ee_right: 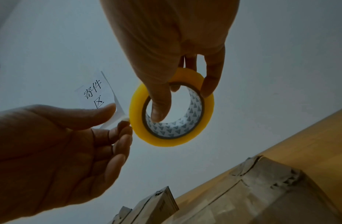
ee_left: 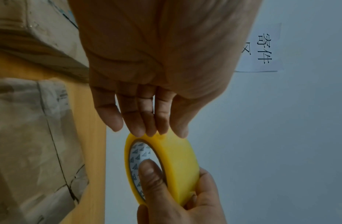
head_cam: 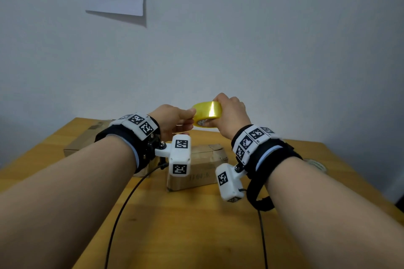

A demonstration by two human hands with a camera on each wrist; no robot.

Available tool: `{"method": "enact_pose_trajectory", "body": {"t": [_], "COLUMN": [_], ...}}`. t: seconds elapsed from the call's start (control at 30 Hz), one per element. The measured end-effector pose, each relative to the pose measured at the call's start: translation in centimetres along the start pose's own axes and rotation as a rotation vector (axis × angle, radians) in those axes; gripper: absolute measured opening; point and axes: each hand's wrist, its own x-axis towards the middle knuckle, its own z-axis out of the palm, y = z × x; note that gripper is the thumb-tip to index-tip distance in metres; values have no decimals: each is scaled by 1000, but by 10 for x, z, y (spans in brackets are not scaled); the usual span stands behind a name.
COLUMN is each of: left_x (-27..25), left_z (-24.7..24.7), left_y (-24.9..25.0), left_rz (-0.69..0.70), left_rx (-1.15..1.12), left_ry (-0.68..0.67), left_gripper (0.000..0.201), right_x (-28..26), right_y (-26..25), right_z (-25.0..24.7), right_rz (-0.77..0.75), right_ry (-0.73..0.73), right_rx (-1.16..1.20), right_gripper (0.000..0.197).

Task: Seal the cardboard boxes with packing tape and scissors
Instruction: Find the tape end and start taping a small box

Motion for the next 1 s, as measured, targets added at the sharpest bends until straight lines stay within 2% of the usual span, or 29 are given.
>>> {"method": "enact_pose_trajectory", "body": {"t": [0.1,0.2,0.33,0.4,0.47,0.67,0.73,0.83,1.0], "left_x": [-1,-2,-3,-2,-1,-10,-11,-10,-14], "left_z": [2,5,8,5,-1,6,10,8,10], "left_y": [-1,0,3,5,6,2,1,0,0], "left_rz": [-4,7,11,17,15,11,21,37,101], "left_rx": [15,35,53,45,69,188,192,204,200], "left_ry": [18,52,83,110,109,4,18,63,63], "left_gripper": [24,13,6,7,9,23,26,21,14], "right_x": [-2,-5,-6,-6,-6,-9,-9,-11,-12], "right_y": [-1,-1,1,4,8,5,2,1,3], "right_z": [-1,-3,-6,-8,-11,-19,-18,-18,-19], "right_rz": [-5,-22,-8,6,28,31,9,-12,-33], "right_ry": [3,-2,-48,-96,-91,-70,-70,-66,-61], "right_rx": [-7,-10,-41,-64,-65,-39,-50,-48,-68], "right_gripper": [56,55,60,61,53,49,48,50,52]}}
